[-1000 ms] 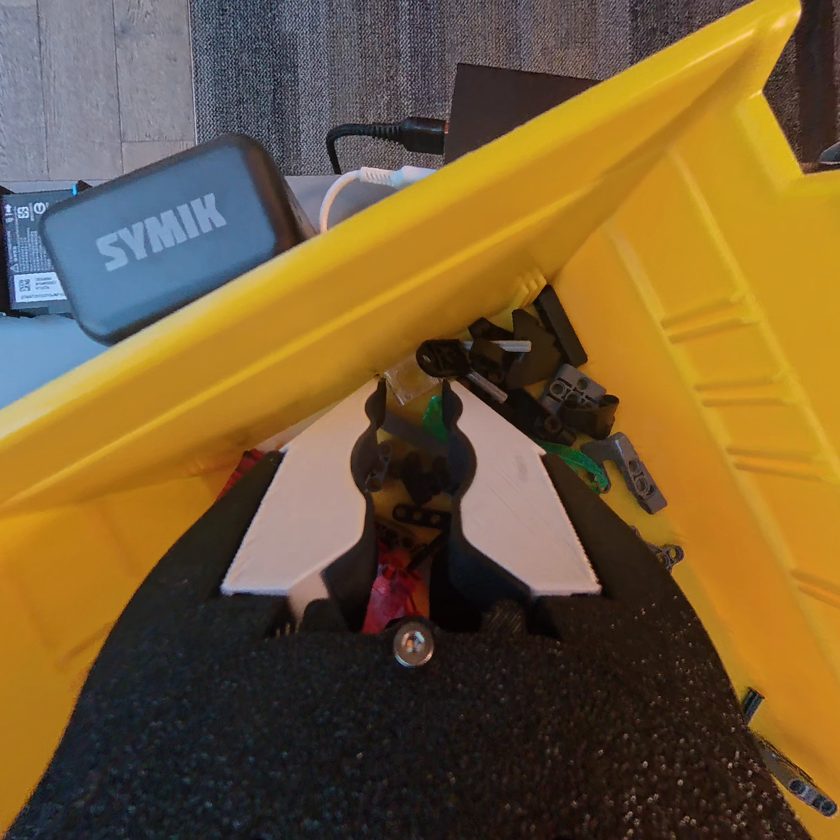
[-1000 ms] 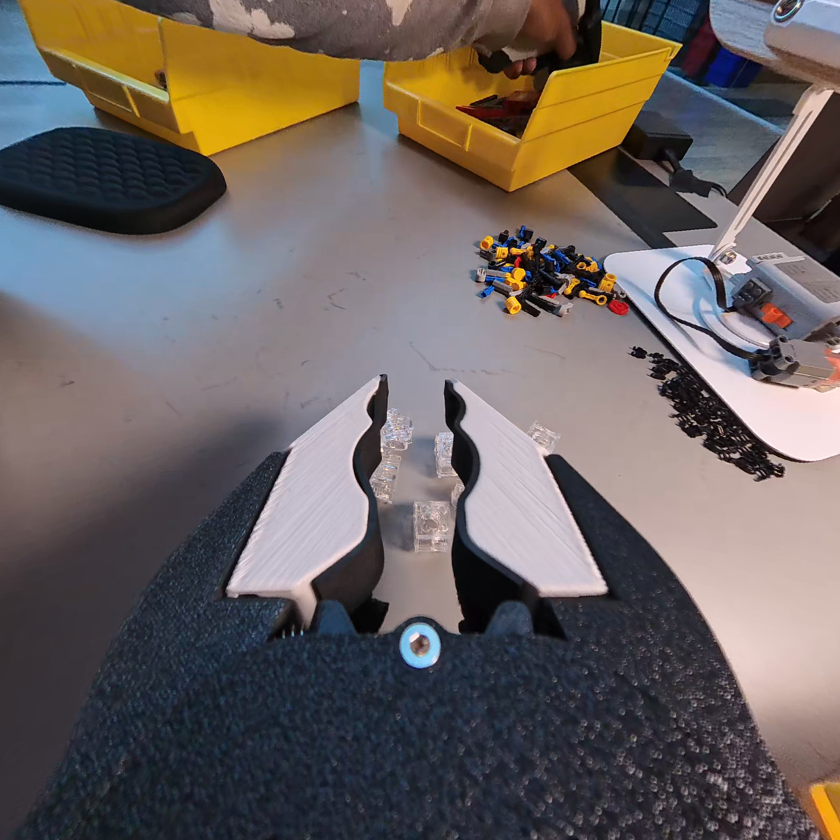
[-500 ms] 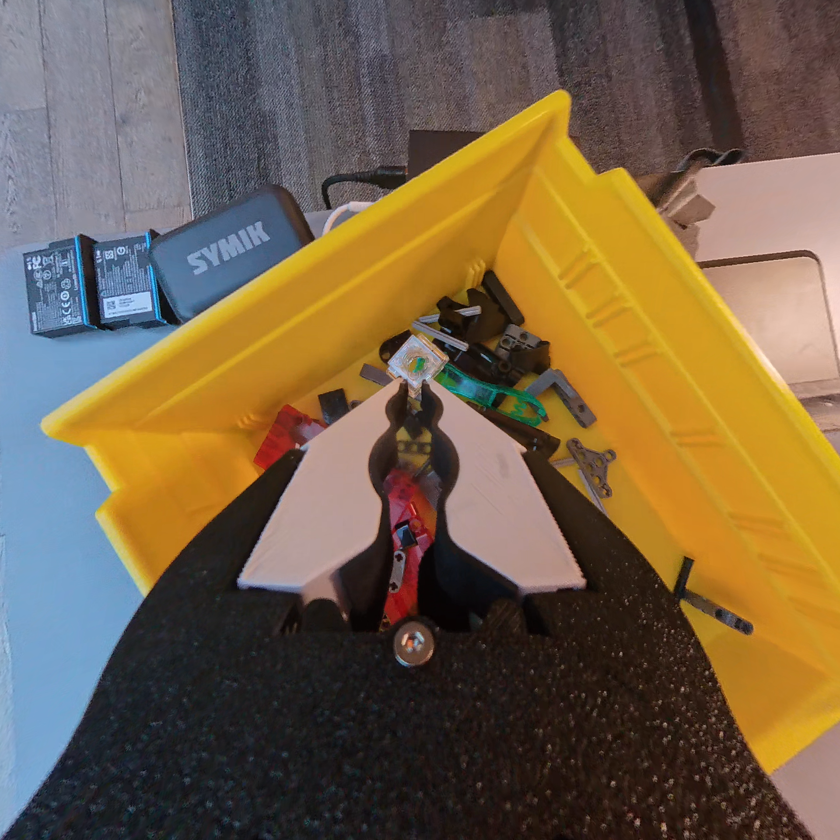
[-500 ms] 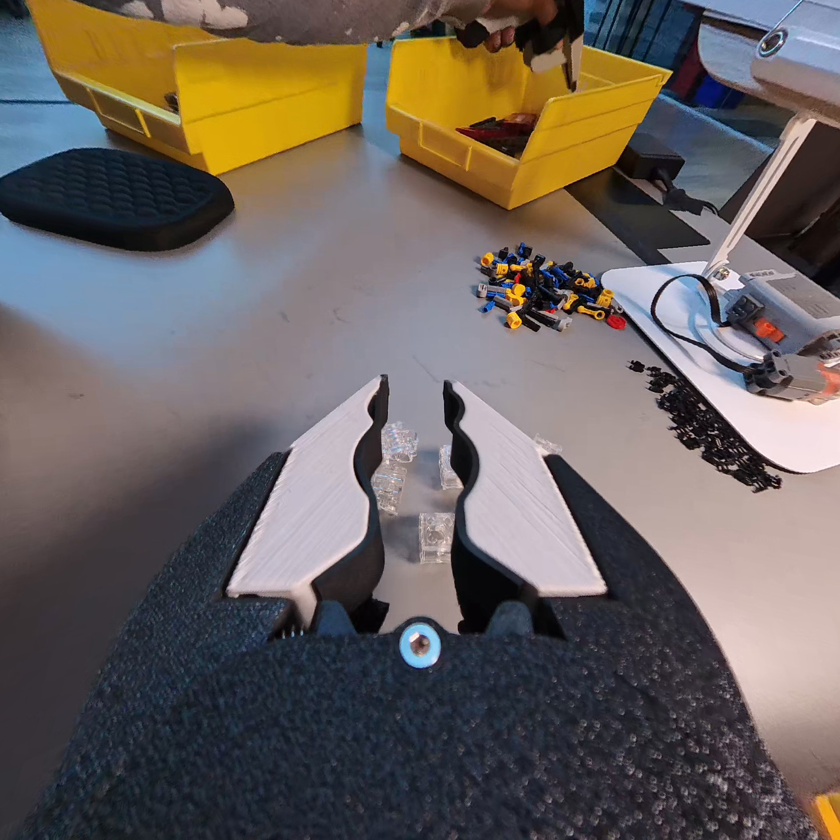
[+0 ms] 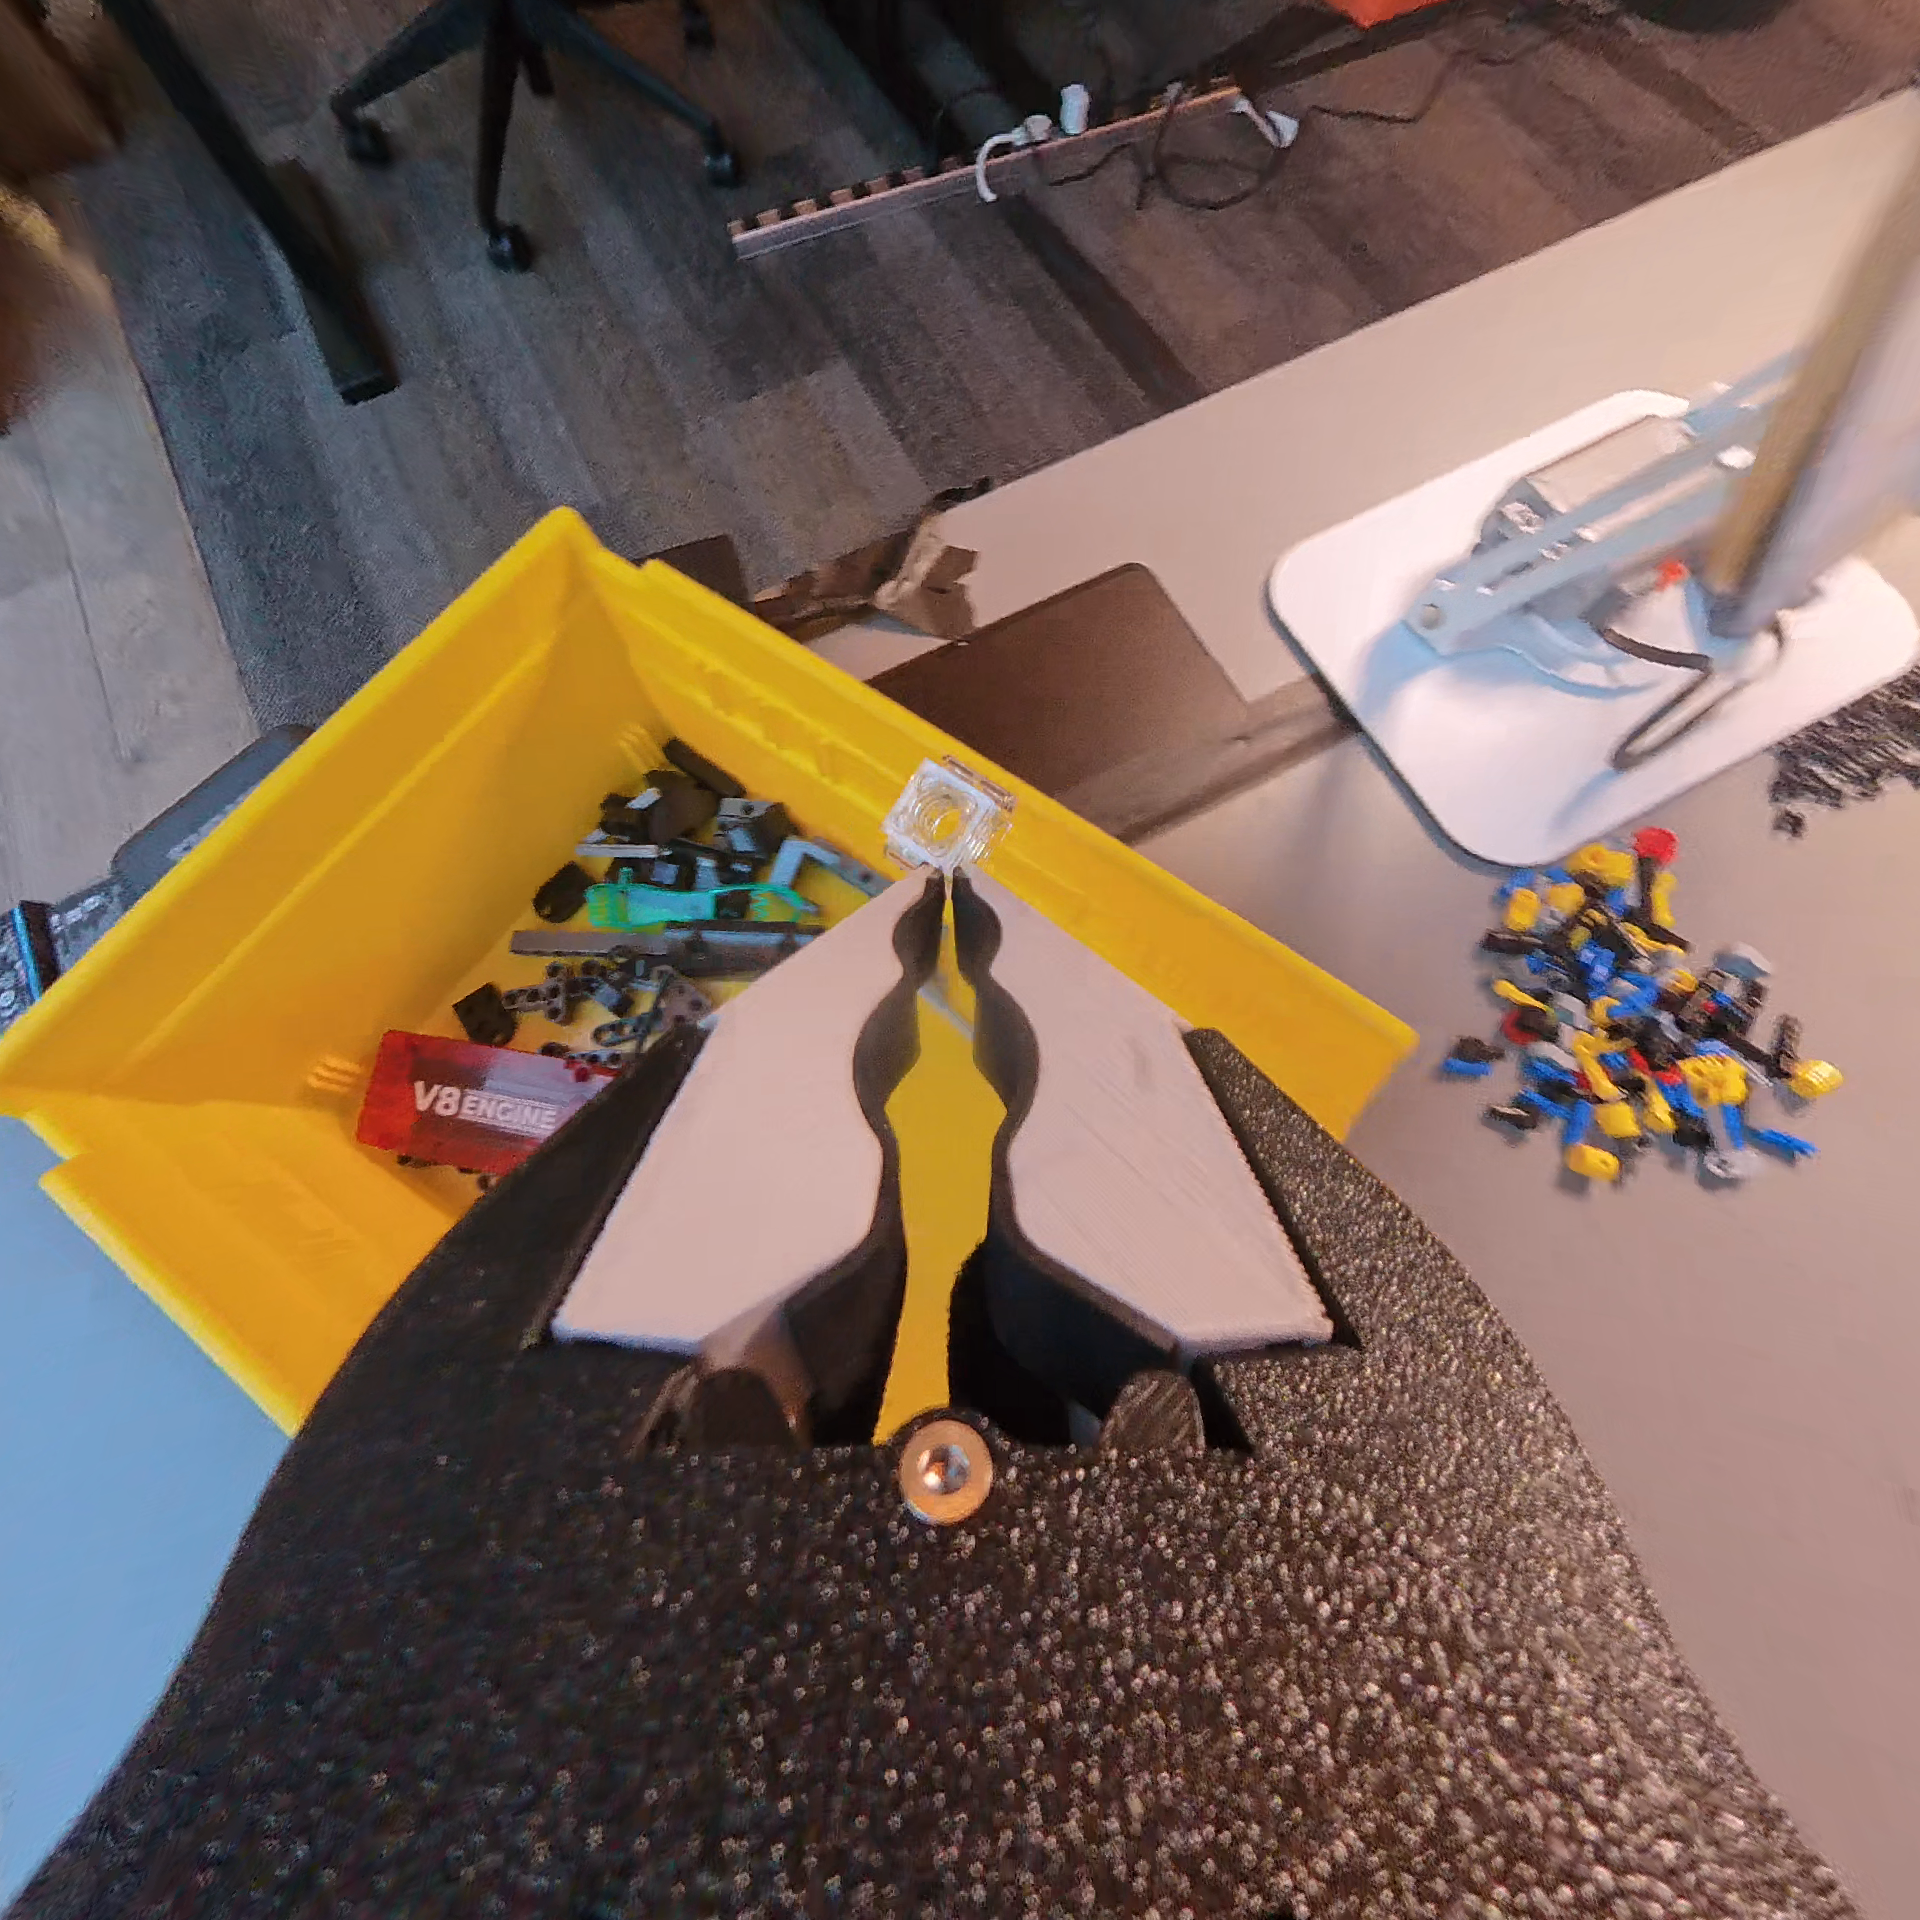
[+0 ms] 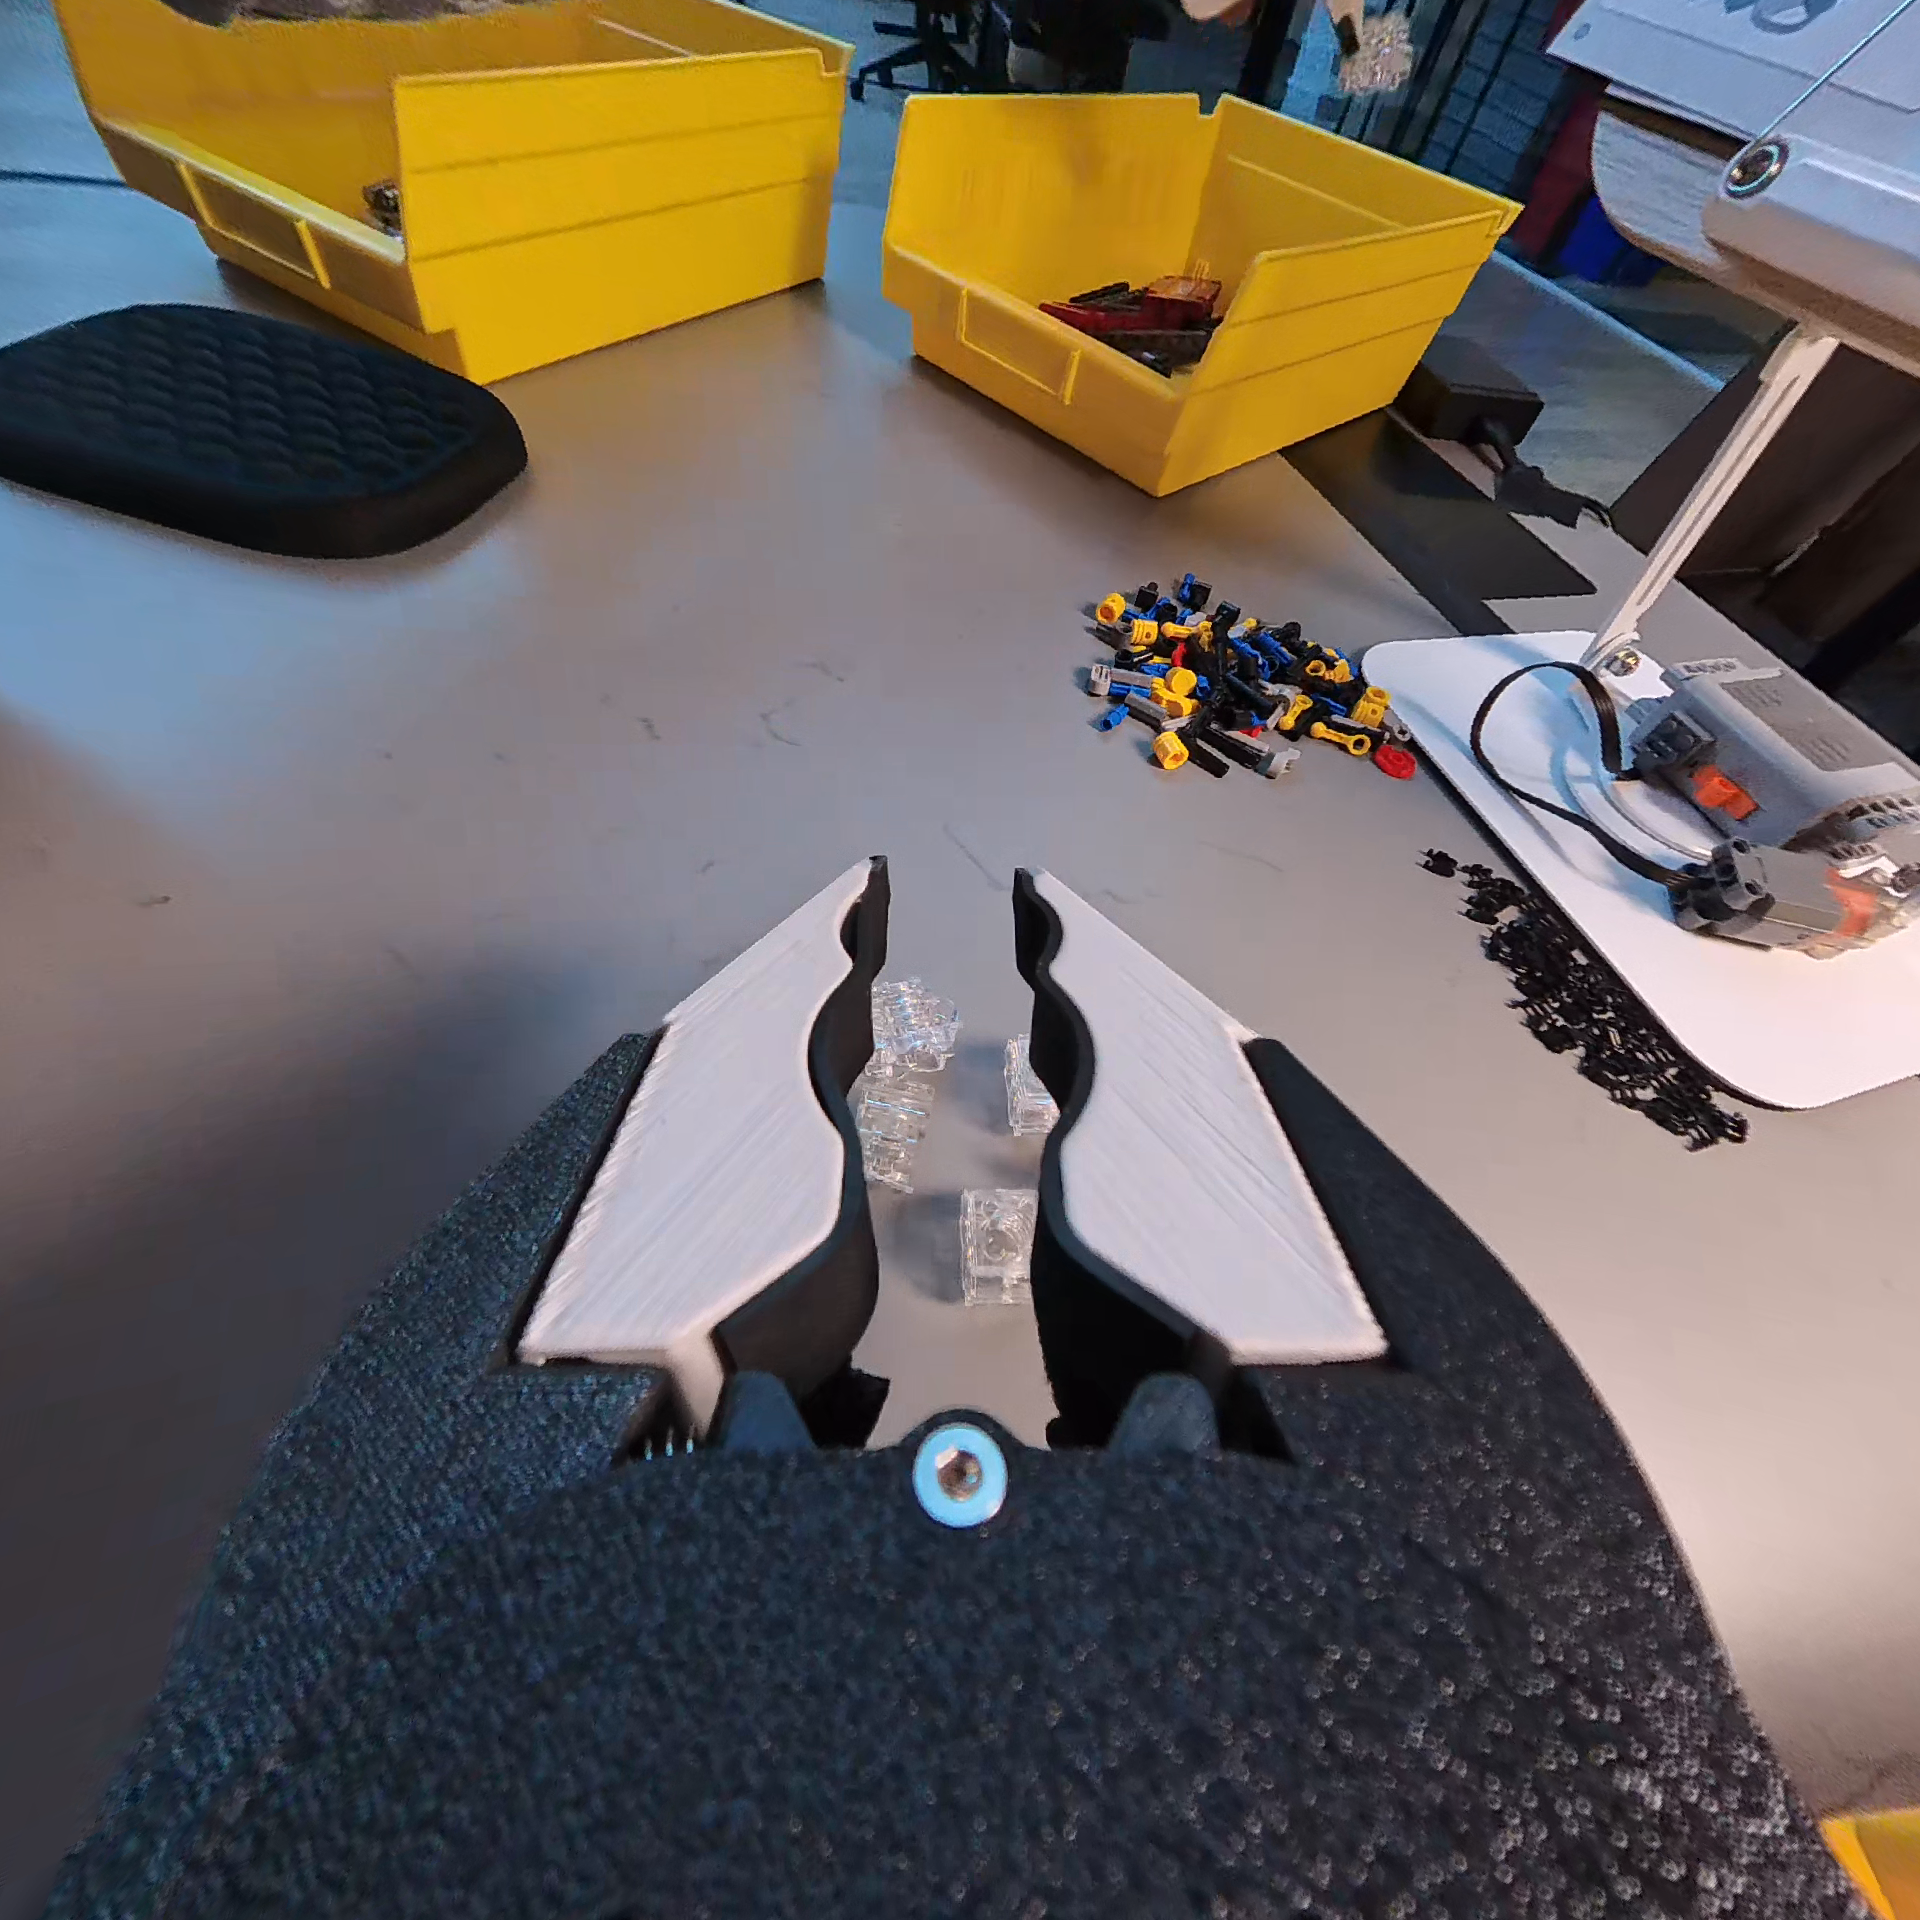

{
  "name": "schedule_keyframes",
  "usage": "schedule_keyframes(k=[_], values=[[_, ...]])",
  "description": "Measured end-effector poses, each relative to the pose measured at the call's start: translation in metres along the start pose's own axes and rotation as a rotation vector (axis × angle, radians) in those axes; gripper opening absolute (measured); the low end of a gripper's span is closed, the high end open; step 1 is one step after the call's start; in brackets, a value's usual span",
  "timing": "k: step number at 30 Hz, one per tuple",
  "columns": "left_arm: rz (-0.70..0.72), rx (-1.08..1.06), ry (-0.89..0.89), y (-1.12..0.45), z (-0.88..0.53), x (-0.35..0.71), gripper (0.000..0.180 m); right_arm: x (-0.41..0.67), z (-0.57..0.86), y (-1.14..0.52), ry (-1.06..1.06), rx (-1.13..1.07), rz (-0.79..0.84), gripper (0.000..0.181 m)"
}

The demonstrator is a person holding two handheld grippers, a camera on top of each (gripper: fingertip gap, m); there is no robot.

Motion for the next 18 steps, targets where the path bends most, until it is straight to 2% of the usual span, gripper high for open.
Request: schedule_keyframes(k=[7, 18], values=[[-0.017, -0.101, -0.123, 0.041, 0.072, -0.040, 0.000, 0.003, -0.002, 0.001, 0.020, -0.003, 0.001, 0.023], [-0.088, -0.424, -0.297, 0.050, 0.253, -0.177, 0.000, 0.000, -0.001, 0.000, 0.032, -0.013, -0.014, 0.023]])
Point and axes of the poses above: each gripper's, where its closed fingertips meet, y back along the fingers, x out of its top, z = x × y across the jaws, the point moved 3 cm from there along y, back along the fingers, and after that the axes turned 9 degrees about y, right-handed, at the moved point
